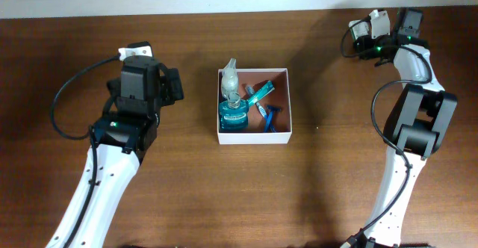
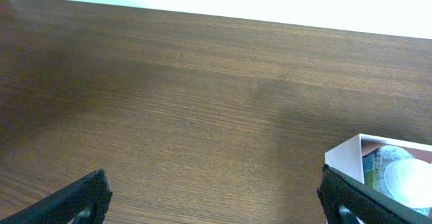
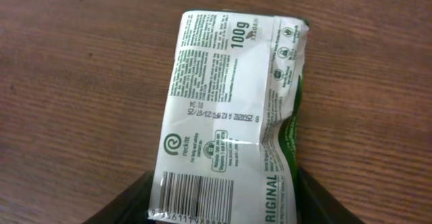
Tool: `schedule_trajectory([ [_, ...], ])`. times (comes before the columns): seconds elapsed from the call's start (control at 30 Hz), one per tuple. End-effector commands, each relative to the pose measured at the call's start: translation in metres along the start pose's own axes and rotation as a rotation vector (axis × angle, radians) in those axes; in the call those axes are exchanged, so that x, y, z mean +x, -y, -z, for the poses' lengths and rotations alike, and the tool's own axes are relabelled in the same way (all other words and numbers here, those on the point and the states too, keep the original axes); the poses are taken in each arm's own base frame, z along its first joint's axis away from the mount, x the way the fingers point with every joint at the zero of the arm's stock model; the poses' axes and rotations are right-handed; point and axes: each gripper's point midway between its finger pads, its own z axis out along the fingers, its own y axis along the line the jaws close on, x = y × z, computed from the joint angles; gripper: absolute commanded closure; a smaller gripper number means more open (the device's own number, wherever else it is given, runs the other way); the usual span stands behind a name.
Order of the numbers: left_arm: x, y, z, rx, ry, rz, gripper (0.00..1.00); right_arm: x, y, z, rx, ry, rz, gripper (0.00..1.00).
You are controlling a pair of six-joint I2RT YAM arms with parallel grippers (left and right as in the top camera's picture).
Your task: Pack container
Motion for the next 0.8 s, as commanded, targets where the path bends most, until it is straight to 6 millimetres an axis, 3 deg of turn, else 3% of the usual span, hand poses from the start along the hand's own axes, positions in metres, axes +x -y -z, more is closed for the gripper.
schedule_trajectory([
  [0.0,-0.007,-0.003,0.004,-0.009,0.02,0.003,0.01,-0.002,0.008,-0.002,0.053,-0.005,-0.038,0.54],
  [0.23,-0.007,-0.003,0.004,-0.009,0.02,0.003,0.01,-0.006,0.008,0.0,0.055,0.006,-0.088,0.64],
  [0.43,-0.007,-0.003,0.004,-0.009,0.02,0.003,0.01,-0.025,0.004,0.019,0.059,0.028,-0.104,0.68],
  [0.6,-0.007,-0.003,0.004,-0.009,0.02,0.003,0.01,-0.045,-0.023,0.047,0.03,0.007,-0.086,0.69],
  [0.77,-0.007,-0.003,0.004,-0.009,0.02,0.003,0.01,-0.051,-0.046,0.065,0.001,-0.03,-0.079,0.68],
])
